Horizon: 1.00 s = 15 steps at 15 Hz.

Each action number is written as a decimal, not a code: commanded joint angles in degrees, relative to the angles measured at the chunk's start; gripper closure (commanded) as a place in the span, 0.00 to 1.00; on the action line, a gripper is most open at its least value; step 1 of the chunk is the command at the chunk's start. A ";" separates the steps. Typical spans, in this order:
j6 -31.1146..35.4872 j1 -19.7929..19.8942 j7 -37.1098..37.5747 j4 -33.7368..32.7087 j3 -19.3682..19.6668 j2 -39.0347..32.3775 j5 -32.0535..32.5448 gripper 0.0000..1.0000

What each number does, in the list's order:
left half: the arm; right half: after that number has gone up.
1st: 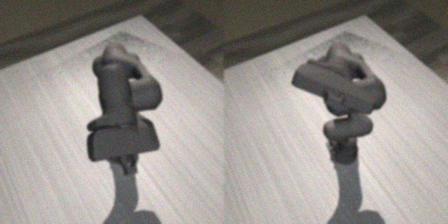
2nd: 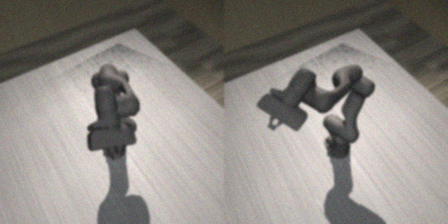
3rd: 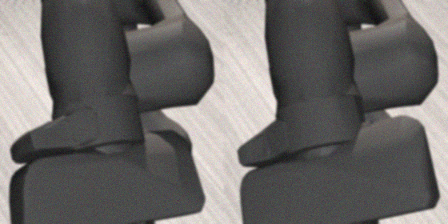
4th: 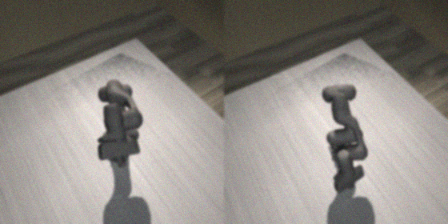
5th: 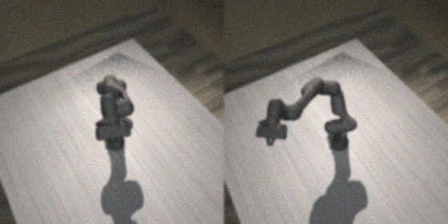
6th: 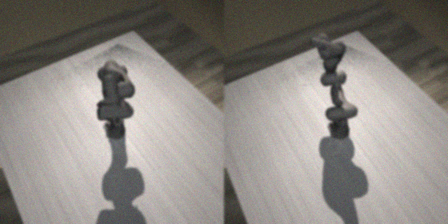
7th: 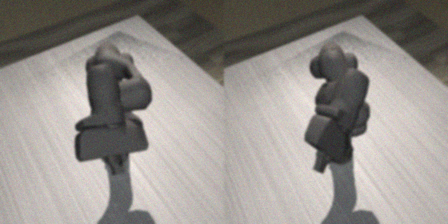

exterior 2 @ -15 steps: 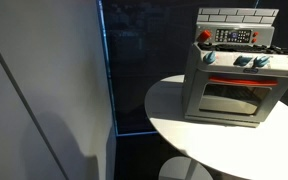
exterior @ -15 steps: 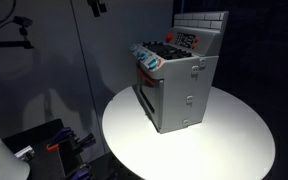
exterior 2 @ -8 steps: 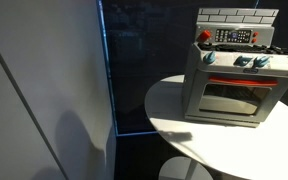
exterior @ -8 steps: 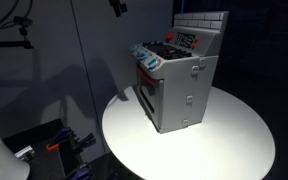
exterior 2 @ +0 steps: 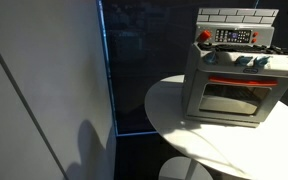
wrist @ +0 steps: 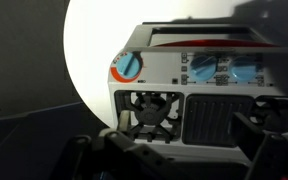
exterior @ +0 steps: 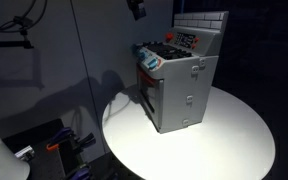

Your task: Push the top right button on toy stove

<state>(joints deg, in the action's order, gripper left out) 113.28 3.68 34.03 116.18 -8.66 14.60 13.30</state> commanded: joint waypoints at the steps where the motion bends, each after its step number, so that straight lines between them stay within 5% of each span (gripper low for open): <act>1: 1.20 0.76 3.39 -3.48 1.51 -3.50 2.85 0.00; 15: 3.59 -0.33 6.02 -3.46 4.23 -6.05 5.45 0.00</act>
<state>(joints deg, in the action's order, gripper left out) 117.01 4.16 39.99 112.84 -5.18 8.60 18.64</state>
